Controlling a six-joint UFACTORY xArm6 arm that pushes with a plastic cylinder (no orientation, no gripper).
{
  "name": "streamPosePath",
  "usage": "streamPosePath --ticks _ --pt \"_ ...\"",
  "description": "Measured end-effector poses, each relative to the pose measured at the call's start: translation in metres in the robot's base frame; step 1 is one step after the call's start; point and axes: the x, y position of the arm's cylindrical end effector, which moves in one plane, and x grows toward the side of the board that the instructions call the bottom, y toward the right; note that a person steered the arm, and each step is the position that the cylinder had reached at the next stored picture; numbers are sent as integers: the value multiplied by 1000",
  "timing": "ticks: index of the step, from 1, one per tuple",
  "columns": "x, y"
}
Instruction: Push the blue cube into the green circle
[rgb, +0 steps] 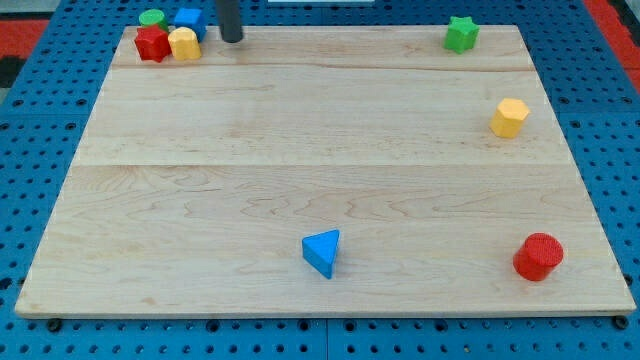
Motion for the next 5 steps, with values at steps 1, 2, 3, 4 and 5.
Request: streamPosePath --ticks 1,2,3,4,5 --pt "-14 6" --pt "-18 -3" --pt "-18 -14" --pt "-18 -29" --pt "-18 -45"
